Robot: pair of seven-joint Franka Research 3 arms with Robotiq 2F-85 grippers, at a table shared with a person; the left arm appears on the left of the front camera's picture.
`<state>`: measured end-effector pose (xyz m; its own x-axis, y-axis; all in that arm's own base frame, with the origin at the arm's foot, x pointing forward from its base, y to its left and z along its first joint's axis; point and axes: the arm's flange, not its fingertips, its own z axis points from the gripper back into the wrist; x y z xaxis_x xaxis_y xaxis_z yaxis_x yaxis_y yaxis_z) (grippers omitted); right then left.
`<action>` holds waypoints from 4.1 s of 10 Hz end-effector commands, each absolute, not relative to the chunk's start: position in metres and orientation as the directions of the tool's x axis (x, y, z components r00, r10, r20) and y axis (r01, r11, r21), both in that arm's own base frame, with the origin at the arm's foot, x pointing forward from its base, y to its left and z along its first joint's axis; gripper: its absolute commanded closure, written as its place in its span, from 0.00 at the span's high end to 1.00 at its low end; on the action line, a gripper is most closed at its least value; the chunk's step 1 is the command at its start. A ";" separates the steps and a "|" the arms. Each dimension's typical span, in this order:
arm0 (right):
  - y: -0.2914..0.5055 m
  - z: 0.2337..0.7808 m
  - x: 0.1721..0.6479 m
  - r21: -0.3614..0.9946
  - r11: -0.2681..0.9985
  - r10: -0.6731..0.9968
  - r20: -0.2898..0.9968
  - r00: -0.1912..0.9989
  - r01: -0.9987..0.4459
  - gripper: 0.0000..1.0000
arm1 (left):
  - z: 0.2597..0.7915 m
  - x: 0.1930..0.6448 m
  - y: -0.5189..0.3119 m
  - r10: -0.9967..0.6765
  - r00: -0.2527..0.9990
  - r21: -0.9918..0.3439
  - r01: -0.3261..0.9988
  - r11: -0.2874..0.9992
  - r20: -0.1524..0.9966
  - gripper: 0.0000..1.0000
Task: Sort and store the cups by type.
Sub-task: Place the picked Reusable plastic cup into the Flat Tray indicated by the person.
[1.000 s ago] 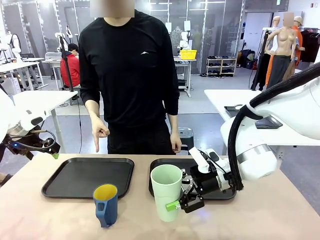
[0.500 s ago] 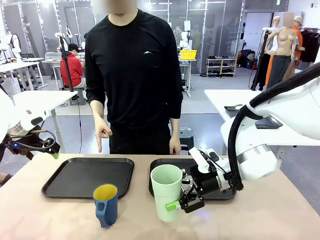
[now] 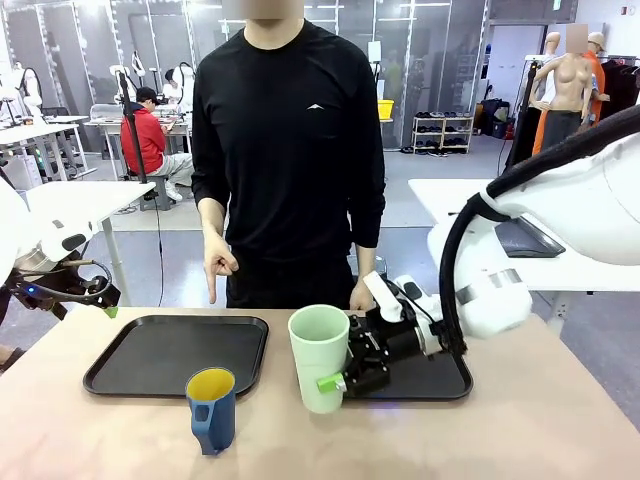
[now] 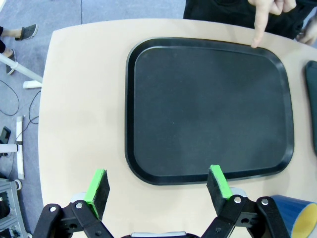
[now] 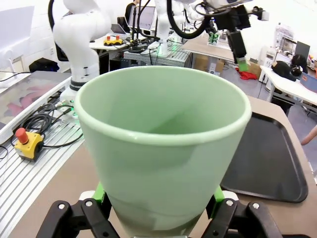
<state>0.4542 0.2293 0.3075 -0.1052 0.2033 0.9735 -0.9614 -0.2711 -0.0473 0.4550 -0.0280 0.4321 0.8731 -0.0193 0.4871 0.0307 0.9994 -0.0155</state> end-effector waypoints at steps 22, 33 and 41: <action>0.458 0.230 0.611 -0.048 -0.095 0.098 0.994 -0.057 -0.994 0.85 | 0.432 0.455 -0.028 -0.018 0.873 -0.016 0.030 0.999 0.488 1.00; 0.453 0.235 0.608 -0.026 -0.108 0.234 0.971 -0.051 -0.994 1.00 | 0.432 0.455 -0.028 -0.018 0.873 -0.016 0.030 0.999 0.488 1.00; 0.414 0.246 0.606 0.004 -0.054 0.226 0.974 -0.008 -0.999 1.00 | 0.432 0.455 -0.028 -0.018 0.873 -0.016 0.030 0.999 0.488 1.00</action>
